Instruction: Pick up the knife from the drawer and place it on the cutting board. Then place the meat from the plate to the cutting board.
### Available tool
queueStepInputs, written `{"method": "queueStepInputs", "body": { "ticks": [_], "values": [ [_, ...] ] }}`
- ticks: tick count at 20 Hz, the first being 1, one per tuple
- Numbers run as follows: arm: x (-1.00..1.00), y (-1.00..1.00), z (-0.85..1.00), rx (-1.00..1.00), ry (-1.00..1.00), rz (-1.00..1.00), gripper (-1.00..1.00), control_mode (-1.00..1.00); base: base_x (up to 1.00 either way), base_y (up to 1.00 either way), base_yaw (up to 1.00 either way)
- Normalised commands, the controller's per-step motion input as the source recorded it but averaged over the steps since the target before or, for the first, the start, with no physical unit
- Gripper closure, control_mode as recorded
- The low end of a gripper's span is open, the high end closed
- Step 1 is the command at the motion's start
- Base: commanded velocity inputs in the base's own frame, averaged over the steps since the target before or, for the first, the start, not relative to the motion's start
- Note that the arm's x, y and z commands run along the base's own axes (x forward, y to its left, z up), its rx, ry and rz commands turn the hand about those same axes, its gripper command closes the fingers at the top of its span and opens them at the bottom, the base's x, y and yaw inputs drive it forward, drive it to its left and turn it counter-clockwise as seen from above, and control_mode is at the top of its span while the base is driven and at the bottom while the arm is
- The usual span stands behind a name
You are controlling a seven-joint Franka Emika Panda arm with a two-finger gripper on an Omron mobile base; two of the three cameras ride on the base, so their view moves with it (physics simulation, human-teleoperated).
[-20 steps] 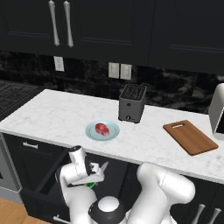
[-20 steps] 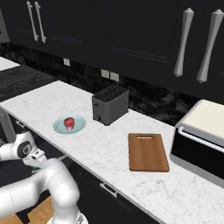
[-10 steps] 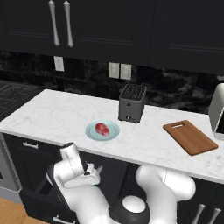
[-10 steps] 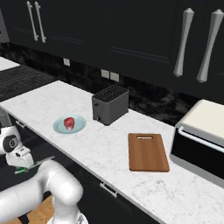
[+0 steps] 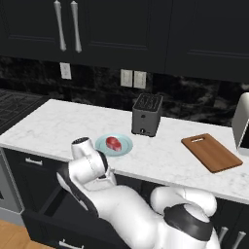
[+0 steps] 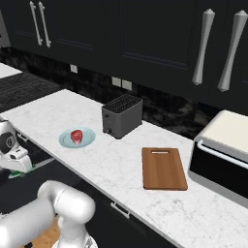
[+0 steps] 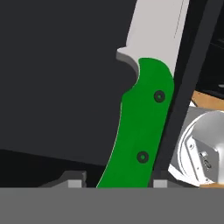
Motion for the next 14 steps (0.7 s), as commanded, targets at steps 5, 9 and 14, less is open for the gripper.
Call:
{"method": "queueStepInputs", "body": {
  "ticks": [5, 9, 14],
  "values": [
    [0.11, -0.81, 0.79, 0.08, -0.05, -0.01, 1.00, -1.00, 0.00, 0.00, 0.00],
    [0.15, -1.00, 0.40, 0.04, 0.00, -0.06, 1.00, -1.00, 0.00, 0.00, 0.00],
    [0.29, -1.00, 0.46, 0.01, 0.04, -0.06, 1.00, -1.00, 0.00, 0.00, 0.00]
  ]
}}
